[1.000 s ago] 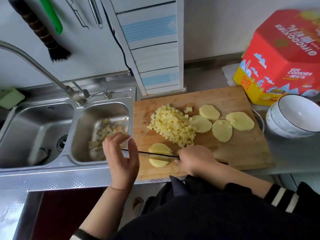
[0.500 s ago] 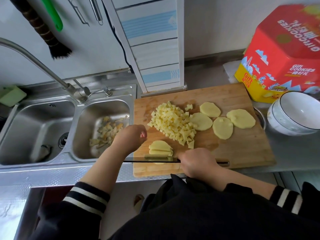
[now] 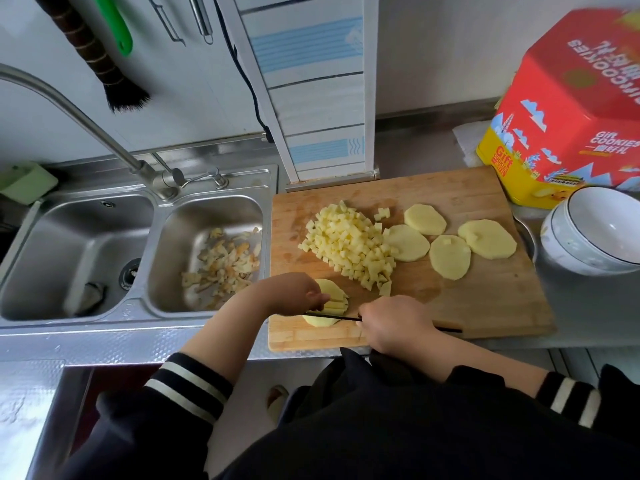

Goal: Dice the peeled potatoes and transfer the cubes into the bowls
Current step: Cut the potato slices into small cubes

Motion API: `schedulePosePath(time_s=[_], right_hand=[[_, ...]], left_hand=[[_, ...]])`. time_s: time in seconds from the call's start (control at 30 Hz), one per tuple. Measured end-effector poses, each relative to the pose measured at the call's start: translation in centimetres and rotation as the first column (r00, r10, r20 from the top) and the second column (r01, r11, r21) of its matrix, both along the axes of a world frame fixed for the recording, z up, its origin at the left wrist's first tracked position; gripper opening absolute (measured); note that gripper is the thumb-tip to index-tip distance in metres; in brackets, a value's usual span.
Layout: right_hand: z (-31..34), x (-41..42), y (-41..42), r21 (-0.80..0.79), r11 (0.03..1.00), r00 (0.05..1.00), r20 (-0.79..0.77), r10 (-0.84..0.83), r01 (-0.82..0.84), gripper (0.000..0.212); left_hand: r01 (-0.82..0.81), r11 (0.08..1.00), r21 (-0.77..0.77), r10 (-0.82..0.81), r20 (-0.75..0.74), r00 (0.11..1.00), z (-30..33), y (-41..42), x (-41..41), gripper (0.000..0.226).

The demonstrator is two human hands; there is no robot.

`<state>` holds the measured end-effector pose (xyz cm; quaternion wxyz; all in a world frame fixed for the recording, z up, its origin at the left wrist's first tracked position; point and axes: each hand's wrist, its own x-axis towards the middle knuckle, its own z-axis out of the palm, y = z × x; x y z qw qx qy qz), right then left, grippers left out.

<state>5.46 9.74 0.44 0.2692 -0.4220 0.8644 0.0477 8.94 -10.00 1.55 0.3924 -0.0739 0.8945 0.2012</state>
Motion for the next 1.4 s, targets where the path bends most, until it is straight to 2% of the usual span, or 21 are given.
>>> schedulePosePath(time_s=[0.17, 0.67, 0.8, 0.9, 0.93, 0.97, 1.03, 1.07, 1.1, 1.13, 1.17, 1.2, 1.27, 1.33, 1.4], right_hand=[[0.2, 0.0, -0.3, -0.019, 1.000, 1.000, -0.002, 0.005, -0.005, 0.023], [1.3, 0.0, 0.2, -0.039, 0.999, 0.999, -0.010, 0.036, -0.036, 0.020], [1.2, -0.2, 1.2, -0.058, 0.998, 1.000, -0.011, 0.008, -0.009, 0.017], [1.3, -0.4, 2.1, -0.086, 0.996, 0.999, -0.035, -0.023, 0.020, 0.020], [1.4, -0.5, 2.5, -0.098, 0.995, 0.998, -0.043, -0.038, 0.033, 0.021], [1.5, -0.7, 2.8, -0.110, 0.993, 0.998, -0.043, -0.055, 0.050, 0.023], [1.7, -0.9, 3.2, -0.132, 0.987, 0.994, -0.037, -0.098, 0.092, 0.028], [1.8, -1.0, 3.3, -0.149, 0.981, 0.991, -0.037, -0.129, 0.122, 0.031], [1.7, -1.1, 3.3, -0.167, 0.973, 0.985, -0.037, -0.168, 0.159, 0.033], [1.7, -1.2, 3.3, -0.187, 0.962, 0.977, -0.037, -0.210, 0.200, 0.034], [1.5, -1.2, 3.3, -0.204, 0.948, 0.966, -0.033, -0.256, 0.245, 0.035], [1.5, -1.3, 3.2, -0.219, 0.933, 0.954, -0.024, -0.298, 0.286, 0.035], [1.5, -1.3, 3.2, -0.247, 0.903, 0.932, 0.002, -0.362, 0.351, 0.036], [1.6, -1.4, 3.2, -0.280, 0.870, 0.910, 0.035, -0.412, 0.405, 0.036], [1.9, -1.5, 3.2, -0.312, 0.834, 0.886, 0.064, -0.458, 0.454, 0.035]], left_hand=[[0.015, 1.000, 0.001, -0.015, 0.157, 0.987, 0.3, 0.9, -1.1, 0.069], [0.109, 0.994, -0.010, -0.104, 0.209, 0.972, 0.1, 1.0, -2.7, 0.064], [0.027, 0.999, 0.027, -0.031, 0.142, 0.989, 0.8, 0.2, -2.6, 0.062], [-0.142, 0.988, 0.069, 0.148, -0.102, 0.984, 3.0, -2.3, -2.1, 0.046], [-0.229, 0.970, 0.078, 0.241, -0.224, 0.944, 3.8, -3.5, -1.7, 0.038], [-0.330, 0.939, 0.095, 0.342, -0.365, 0.866, 4.5, -4.7, -1.0, 0.030], [-0.538, 0.825, 0.171, 0.513, -0.625, 0.589, 5.3, -7.0, 0.8, 0.018], [-0.623, 0.750, 0.220, 0.569, -0.696, 0.439, 5.3, -7.8, 1.9, 0.015], [-0.691, 0.680, 0.243, 0.597, -0.731, 0.330, 4.9, -8.3, 2.8, 0.015], [-0.746, 0.627, 0.224, 0.606, -0.742, 0.287, 4.0, -8.4, 3.7, 0.017], [-0.777, 0.604, 0.178, 0.609, -0.732, 0.305, 3.0, -8.0, 4.4, 0.019], [-0.777, 0.617, 0.123, 0.608, -0.701, 0.372, 1.8, -7.1, 4.9, 0.020], [-0.686, 0.724, 0.070, 0.584, -0.591, 0.557, -0.8, -4.7, 5.9, 0.018], [-0.543, 0.837, 0.073, 0.507, -0.480, 0.716, -3.0, -2.4, 6.4, 0.028], [-0.437, 0.899, 0.036, 0.409, -0.429, 0.805, -4.6, -1.2, 6.5, 0.038]])
